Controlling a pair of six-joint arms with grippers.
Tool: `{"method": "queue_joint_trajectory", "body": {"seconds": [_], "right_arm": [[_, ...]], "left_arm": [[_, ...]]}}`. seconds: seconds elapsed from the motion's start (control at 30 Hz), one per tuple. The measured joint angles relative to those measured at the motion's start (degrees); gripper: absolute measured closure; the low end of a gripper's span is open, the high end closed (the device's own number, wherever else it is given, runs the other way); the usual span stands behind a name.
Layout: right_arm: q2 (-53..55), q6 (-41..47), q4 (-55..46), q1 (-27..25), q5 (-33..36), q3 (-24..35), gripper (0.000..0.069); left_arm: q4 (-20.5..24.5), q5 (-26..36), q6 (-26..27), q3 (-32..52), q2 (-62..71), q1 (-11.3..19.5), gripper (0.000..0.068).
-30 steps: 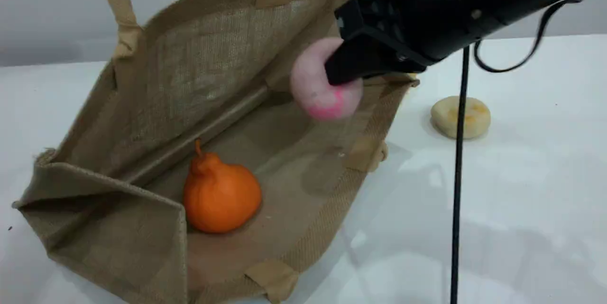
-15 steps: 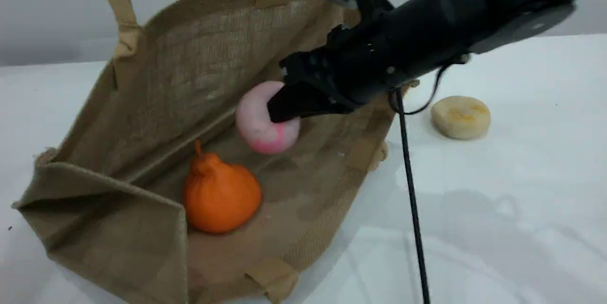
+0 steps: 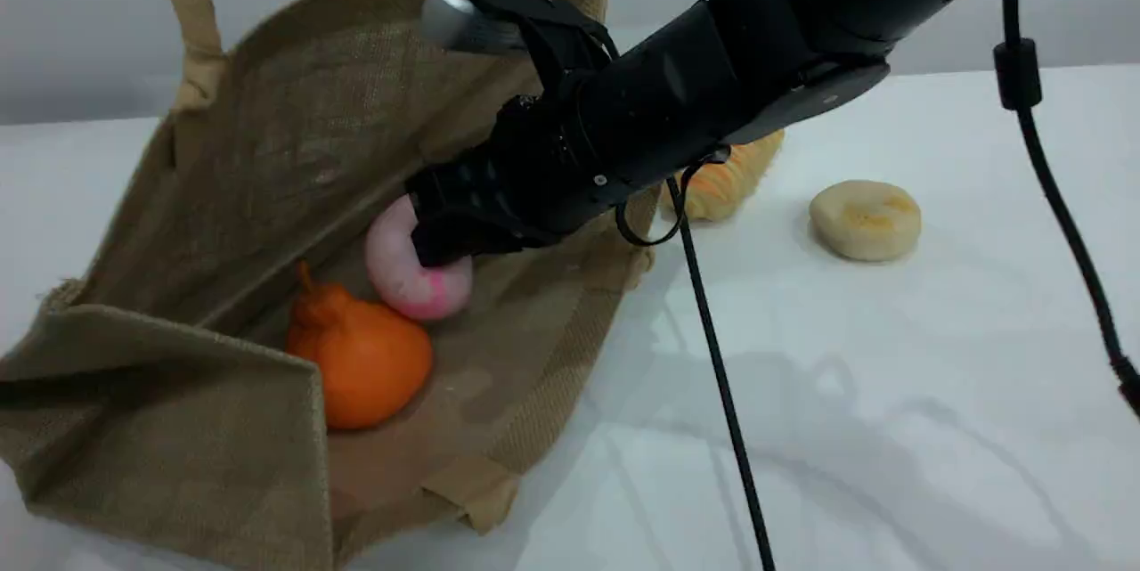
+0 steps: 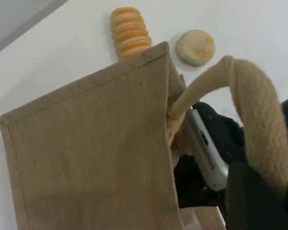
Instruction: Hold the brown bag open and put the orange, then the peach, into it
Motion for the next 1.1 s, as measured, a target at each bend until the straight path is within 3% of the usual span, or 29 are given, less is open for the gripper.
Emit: {"method": "queue_joint_trajectory", "body": {"seconds": [0.13, 0.33, 0.43, 0.7, 0.83, 1.1], "right_arm": [[0.0, 0.12, 0.0, 0.0, 0.74, 0.05, 0.0532], [-0.05, 0.14, 0.0, 0.0, 2.83, 0.05, 0.03], [-0.05, 0.14, 0.0, 0.0, 2.78, 0.05, 0.0244], [-2.79, 4.61, -2.96, -1.84, 2.54, 0.1, 0.0232], [-5.99, 12.14, -12.45, -4.9, 3.84, 0.15, 0.0232], [-13.72, 29.89, -32.87, -14.08, 15.92, 0.15, 0.0232]], "left_arm": [[0.0, 0.0, 0.0, 0.0, 0.0, 0.0, 0.0604], [0.0, 0.0, 0.0, 0.0, 0.0, 0.0, 0.0604], [0.0, 0.0, 0.0, 0.0, 0.0, 0.0, 0.0604], [-0.01, 0.0, 0.14, 0.0, 0.0, 0.0, 0.0604], [-0.01, 0.0, 0.14, 0.0, 0.0, 0.0, 0.0604], [-0.4, -0.14, 0.2, 0.53, 1.4, 0.0, 0.0604]]}}
